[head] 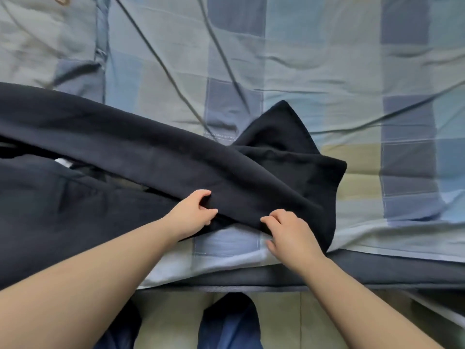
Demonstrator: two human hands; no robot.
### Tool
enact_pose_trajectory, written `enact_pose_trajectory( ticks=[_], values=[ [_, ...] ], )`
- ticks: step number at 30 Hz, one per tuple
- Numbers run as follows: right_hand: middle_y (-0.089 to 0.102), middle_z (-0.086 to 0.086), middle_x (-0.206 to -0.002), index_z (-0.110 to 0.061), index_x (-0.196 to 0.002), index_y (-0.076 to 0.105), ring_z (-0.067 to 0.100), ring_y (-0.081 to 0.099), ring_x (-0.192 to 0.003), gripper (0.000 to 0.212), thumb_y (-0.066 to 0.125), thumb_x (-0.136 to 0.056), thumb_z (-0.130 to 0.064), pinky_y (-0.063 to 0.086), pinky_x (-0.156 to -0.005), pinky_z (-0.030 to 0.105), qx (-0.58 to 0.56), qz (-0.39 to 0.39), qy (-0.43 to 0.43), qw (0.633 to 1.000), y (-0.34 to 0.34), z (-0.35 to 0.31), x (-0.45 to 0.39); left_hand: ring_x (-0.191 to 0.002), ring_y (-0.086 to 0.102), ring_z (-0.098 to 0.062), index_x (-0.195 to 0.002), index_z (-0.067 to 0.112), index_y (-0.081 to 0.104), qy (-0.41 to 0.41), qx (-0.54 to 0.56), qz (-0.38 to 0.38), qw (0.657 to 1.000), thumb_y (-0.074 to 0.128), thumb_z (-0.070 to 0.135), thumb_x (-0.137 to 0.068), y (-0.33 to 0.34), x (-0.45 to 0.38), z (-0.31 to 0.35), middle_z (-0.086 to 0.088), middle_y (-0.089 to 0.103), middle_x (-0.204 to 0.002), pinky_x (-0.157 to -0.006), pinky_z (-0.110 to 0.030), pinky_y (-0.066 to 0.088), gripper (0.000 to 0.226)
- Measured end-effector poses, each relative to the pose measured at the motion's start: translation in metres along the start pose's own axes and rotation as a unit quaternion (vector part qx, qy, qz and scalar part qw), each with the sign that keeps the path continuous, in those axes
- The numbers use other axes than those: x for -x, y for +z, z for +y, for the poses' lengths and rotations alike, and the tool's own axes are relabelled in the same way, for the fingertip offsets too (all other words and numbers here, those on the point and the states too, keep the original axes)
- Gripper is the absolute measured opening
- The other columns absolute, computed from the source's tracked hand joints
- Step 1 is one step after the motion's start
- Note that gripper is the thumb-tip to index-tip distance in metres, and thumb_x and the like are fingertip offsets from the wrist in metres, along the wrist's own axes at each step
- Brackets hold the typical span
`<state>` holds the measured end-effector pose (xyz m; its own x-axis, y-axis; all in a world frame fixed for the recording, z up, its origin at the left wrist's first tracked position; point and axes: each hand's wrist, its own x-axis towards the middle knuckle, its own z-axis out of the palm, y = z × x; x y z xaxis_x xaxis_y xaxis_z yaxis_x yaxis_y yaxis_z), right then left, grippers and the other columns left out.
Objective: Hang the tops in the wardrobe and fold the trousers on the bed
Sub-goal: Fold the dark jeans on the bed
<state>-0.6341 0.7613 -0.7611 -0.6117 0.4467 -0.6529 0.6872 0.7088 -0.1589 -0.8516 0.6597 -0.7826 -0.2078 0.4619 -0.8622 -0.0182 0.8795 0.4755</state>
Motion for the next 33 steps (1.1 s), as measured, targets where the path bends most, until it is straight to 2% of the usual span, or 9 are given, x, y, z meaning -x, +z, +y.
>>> enact_pose_trajectory(
  ticks=[4,6,9,13,18,21,27,30,33],
  values=[
    [0.040,0.015,-0.141,-0.018,-0.142,0.041,0.031,0.042,-0.129,0.071,0.069,-0.077,-0.023,0.036,-0.107,0.047,0.085,-0.003,0.053,0.995,0.031,0.027,0.009,-0.094,0.067,-0.016,-0.136,0.038,0.039,-0.048,0.102,0.034,0.993,0.063,0.020,-0.088,0.041,-0.010,-0.004,-0.002,0.066,-0.101,-0.072,-0.029,0.057,0.056],
    [0.056,0.021,-0.127,-0.011,-0.129,0.058,0.034,0.056,-0.116,0.075,0.083,-0.058,-0.012,0.048,-0.095,0.049,0.074,0.049,0.055,0.995,0.038,0.038,0.009,-0.098,0.065,-0.015,-0.130,0.036,0.052,0.003,0.159,0.104,0.982,0.064,0.016,-0.088,0.051,-0.016,-0.006,0.001,0.065,-0.105,-0.088,-0.034,0.055,0.048],
    [0.066,0.018,-0.106,-0.008,-0.115,0.068,0.034,0.066,-0.093,0.065,0.081,-0.052,0.002,0.055,-0.076,0.043,0.087,0.115,0.029,0.989,0.036,0.054,0.002,-0.104,0.063,-0.010,-0.108,0.045,0.064,0.090,0.213,0.195,0.953,0.064,0.016,-0.086,0.046,-0.018,0.004,0.012,0.065,-0.113,-0.098,-0.037,0.050,0.036],
    [0.060,-0.002,-0.098,-0.027,-0.114,0.058,0.024,0.060,-0.088,0.037,0.061,-0.078,-0.018,0.042,-0.065,0.033,0.000,0.088,0.061,0.994,-0.002,0.075,-0.005,-0.109,0.061,-0.009,-0.102,0.039,0.068,0.192,0.155,0.259,0.934,0.067,0.030,-0.081,0.026,-0.023,0.047,0.014,0.066,-0.111,-0.097,-0.039,0.050,0.023],
    [0.065,0.001,-0.092,-0.024,-0.101,0.062,0.032,0.064,-0.078,0.028,0.057,-0.074,-0.025,0.039,-0.056,0.033,-0.049,0.240,0.046,0.969,-0.095,0.109,-0.014,-0.088,0.068,-0.005,-0.089,0.035,0.069,0.254,0.218,0.258,0.906,0.068,0.020,-0.085,-0.006,-0.043,0.129,-0.002,0.066,-0.103,-0.074,-0.021,0.057,0.016],
    [0.065,0.005,-0.103,-0.022,-0.106,0.061,0.035,0.062,-0.088,0.029,0.054,-0.079,-0.025,0.041,-0.063,0.036,0.006,0.300,0.060,0.952,-0.152,0.127,-0.048,-0.091,0.067,-0.007,-0.099,0.028,0.068,0.269,0.217,0.272,0.898,0.064,0.019,-0.089,-0.023,-0.063,0.173,0.006,0.063,-0.099,-0.079,-0.023,0.057,0.015],
    [0.047,0.013,-0.133,-0.014,-0.134,0.046,0.036,0.048,-0.114,0.047,0.056,-0.089,-0.021,0.042,-0.087,0.044,0.052,0.343,0.100,0.933,-0.221,0.141,-0.125,-0.116,0.053,-0.008,-0.141,0.027,0.043,0.272,0.054,0.208,0.938,0.063,0.027,-0.091,-0.033,-0.096,0.237,0.002,0.049,-0.138,-0.099,-0.030,0.046,0.054],
    [0.043,0.012,-0.136,-0.016,-0.137,0.042,0.034,0.047,-0.116,0.052,0.057,-0.088,-0.025,0.038,-0.092,0.041,0.081,0.298,0.100,0.946,-0.200,0.136,-0.134,-0.121,0.052,-0.011,-0.137,0.026,0.047,0.292,-0.081,0.190,0.934,0.064,0.025,-0.089,-0.022,-0.103,0.227,0.001,0.051,-0.137,-0.094,-0.021,0.037,0.051],
    [0.047,0.007,-0.127,-0.019,-0.132,0.044,0.031,0.052,-0.110,0.046,0.054,-0.090,-0.034,0.044,-0.083,0.038,0.052,0.196,0.140,0.969,-0.151,0.138,-0.129,-0.100,0.057,-0.009,-0.115,0.026,0.062,0.304,-0.225,0.186,0.907,0.063,0.021,-0.087,-0.017,-0.102,0.190,0.004,0.062,-0.113,-0.088,-0.018,0.036,0.028]
  ],
)
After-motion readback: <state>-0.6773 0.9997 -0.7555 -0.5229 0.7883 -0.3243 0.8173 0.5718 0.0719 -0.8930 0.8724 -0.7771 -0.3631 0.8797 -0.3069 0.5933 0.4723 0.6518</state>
